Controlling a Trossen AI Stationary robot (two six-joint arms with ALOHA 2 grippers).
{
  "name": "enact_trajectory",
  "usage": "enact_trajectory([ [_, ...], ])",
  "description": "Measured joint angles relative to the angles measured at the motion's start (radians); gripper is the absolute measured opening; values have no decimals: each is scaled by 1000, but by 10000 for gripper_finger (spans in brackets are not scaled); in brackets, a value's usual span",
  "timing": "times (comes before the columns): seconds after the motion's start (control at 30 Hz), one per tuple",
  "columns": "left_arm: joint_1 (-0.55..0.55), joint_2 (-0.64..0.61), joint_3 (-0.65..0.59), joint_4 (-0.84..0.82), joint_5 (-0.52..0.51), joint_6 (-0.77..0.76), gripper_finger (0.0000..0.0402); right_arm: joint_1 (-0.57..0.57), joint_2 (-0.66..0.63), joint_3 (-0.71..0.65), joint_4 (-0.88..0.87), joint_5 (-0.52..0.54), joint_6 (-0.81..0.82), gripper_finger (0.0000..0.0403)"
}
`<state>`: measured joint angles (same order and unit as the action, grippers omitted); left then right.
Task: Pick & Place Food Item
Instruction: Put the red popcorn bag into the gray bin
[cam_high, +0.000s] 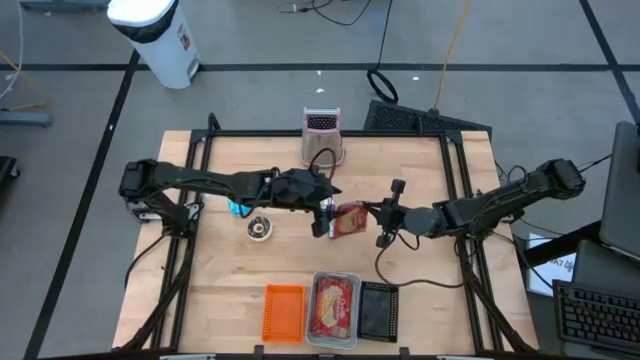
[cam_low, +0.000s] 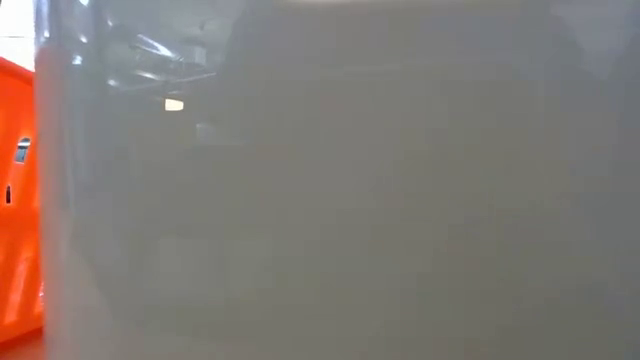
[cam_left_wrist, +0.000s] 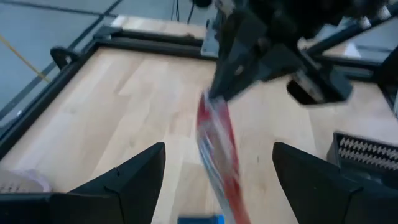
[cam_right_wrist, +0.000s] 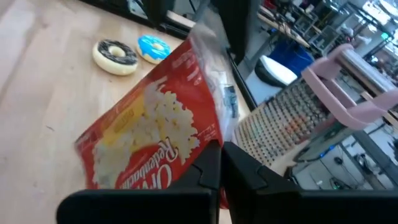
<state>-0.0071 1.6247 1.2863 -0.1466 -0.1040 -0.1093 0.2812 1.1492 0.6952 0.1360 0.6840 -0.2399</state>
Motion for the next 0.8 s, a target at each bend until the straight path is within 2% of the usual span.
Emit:
enact_trajectory([
  [0.2, 0, 54, 1, 52, 66, -6, 296, 36, 0, 1, 84, 0, -58, 0],
  [0.47, 7, 59, 1, 68, 67, -32, 286, 42, 0, 1, 70, -1, -58, 0],
  [0.6, 13, 56, 1, 68, 96, -71, 230, 42, 0, 1, 70, -3, -57, 0],
  [0.8, 37, 56, 1, 60, 171, -166, 99, 42, 0, 1, 70, -3, -43, 0],
])
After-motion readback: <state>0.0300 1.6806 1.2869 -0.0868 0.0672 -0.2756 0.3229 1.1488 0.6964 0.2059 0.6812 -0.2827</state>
